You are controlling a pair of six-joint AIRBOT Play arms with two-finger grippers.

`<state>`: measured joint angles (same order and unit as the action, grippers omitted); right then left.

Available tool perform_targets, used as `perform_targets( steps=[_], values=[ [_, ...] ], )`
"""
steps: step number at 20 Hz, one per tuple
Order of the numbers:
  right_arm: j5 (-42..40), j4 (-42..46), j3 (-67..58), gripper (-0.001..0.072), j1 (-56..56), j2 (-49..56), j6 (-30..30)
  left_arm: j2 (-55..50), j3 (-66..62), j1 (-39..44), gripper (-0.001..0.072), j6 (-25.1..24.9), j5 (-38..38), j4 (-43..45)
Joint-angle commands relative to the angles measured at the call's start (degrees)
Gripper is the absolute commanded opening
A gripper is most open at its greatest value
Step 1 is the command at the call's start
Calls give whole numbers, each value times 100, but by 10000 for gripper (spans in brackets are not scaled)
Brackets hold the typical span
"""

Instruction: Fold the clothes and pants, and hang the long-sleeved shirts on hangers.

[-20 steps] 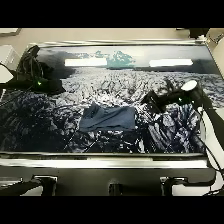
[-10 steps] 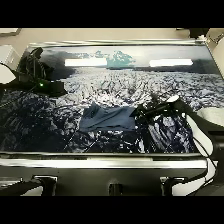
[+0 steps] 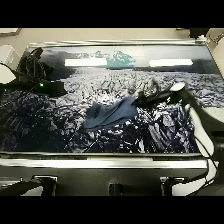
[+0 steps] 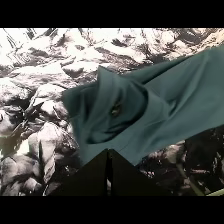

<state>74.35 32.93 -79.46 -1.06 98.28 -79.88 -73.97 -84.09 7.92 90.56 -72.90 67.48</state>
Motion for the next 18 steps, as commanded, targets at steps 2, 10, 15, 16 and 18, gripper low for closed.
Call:
perform_targets(
  steps=[2,10,15,16,18],
  values=[
    [575,929,-2435,31,-776,-450,-1274,0,-2,2,21,-20,151,4],
    [1165,1781,-4085,31,-3246,-501,-2197,0,-2,2,22,-59,197,2],
    [1075,2094,-4050,31,-4736,-442,-2277,0,-2,2,22,-55,197,0],
    [1056,2083,-4050,32,-5025,-442,-2358,0,-2,2,22,-57,197,-17],
    [1121,2063,-4050,32,-5504,-446,-2500,0,-2,4,22,-55,197,-66]
  ],
)
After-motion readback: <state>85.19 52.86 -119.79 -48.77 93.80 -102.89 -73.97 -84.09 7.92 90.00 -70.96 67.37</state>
